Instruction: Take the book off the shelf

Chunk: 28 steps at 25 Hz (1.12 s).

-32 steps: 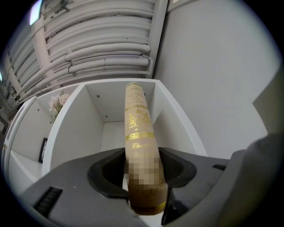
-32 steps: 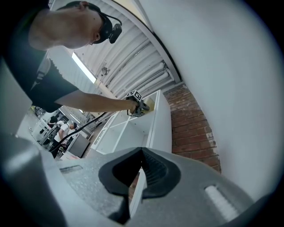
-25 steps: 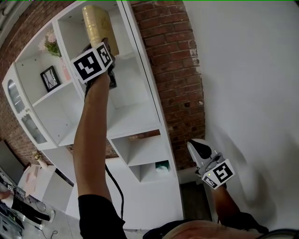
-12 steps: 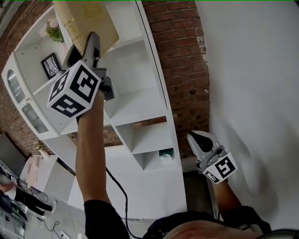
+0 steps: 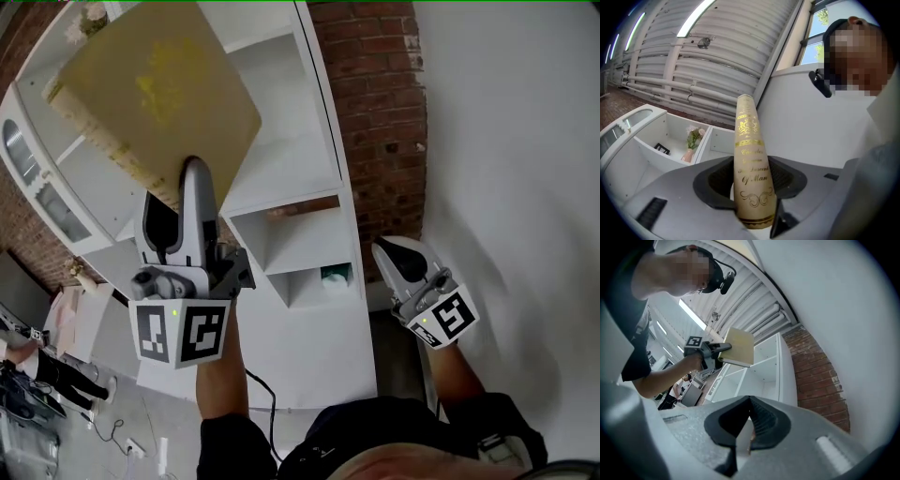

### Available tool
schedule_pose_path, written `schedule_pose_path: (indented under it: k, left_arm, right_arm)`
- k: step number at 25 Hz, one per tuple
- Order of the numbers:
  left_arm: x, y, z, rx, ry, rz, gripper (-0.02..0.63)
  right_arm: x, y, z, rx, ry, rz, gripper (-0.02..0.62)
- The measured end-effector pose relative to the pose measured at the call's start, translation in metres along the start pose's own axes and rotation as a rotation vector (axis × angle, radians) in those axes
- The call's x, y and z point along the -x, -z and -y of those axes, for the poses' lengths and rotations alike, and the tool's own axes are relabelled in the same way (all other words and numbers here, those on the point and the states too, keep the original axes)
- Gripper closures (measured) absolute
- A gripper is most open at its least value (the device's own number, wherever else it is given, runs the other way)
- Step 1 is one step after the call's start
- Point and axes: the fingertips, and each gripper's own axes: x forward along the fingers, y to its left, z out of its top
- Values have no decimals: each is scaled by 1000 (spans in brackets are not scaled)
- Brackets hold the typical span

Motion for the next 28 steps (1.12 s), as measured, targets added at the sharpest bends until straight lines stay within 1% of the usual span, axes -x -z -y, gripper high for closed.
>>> schedule_pose_path:
  k: [2,4,6,9,12,19,28]
  left_arm:
    - [21,16,11,-5,8,-13,416]
    - [41,36,20,7,7,-33,416]
    - [60,59,26,54,-7,-57,416]
    - [84,96,36,152,-34,-99,416]
    - [98,123,47,199,-37,-138,416]
    - [120,154,66,187,-46,-184,416]
    - [122,161,71,187,-34,-196,416]
  right_arm:
    - [-1,2,-2,-4,-4,0,594]
    - [-3,4,-4,-10,-4,3,594]
    - [-4,7,-6,-19,-4,9,594]
    - [-4,13,-9,-25,-6,6,594]
    - [-4,17,-10,-14,-5,2,594]
    - [0,24,-15,-16,3,5,594]
    - [5,30,-14,-12,25,-12,594]
